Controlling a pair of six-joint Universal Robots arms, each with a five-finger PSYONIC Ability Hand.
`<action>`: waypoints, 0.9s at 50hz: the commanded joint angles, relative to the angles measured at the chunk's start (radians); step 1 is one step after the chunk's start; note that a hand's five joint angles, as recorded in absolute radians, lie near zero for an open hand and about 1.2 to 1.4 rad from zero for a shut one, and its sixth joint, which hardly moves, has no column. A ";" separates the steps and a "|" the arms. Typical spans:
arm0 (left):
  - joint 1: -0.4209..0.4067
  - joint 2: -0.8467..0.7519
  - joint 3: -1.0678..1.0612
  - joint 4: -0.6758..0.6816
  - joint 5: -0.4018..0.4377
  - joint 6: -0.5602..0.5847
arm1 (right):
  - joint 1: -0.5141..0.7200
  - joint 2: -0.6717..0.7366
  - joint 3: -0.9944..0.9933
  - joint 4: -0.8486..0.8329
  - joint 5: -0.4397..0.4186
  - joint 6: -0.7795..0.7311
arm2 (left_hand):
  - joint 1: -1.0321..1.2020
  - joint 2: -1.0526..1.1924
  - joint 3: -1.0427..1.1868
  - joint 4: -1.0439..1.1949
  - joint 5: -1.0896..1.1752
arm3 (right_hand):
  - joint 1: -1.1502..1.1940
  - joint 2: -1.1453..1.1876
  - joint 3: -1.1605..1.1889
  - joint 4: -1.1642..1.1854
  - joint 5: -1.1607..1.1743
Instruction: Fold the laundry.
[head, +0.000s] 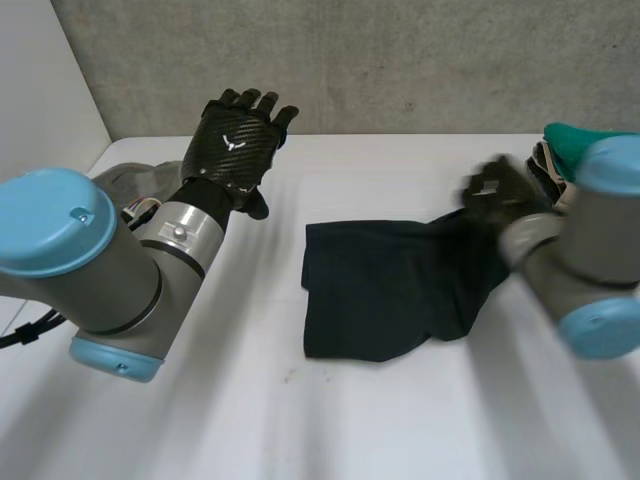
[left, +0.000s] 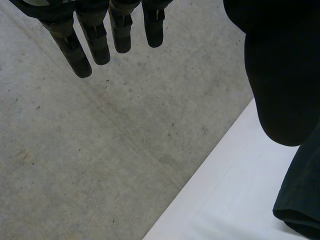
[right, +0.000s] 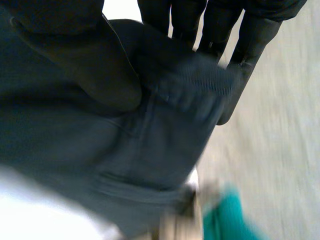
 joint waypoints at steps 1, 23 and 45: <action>0.003 0.031 -0.041 0.001 -0.001 -0.013 | 0.290 0.136 -0.009 -0.126 -0.191 -0.091 | -0.011 -0.030 -0.038 -0.028 -0.047 | 0.323 0.239 0.208 0.199 0.231; 0.007 0.007 0.197 -0.091 -0.032 -0.187 | 0.110 -0.130 0.006 -0.085 -0.314 0.896 | -0.011 -0.030 -0.038 -0.028 -0.047 | -0.898 -0.983 -1.014 -1.022 -0.991; -0.154 -0.559 0.601 -0.528 -0.204 -0.321 | -0.051 0.262 -0.278 0.305 -0.339 0.912 | 0.019 0.001 -0.007 0.002 -0.017 | -0.898 -0.983 -1.014 -1.022 -0.991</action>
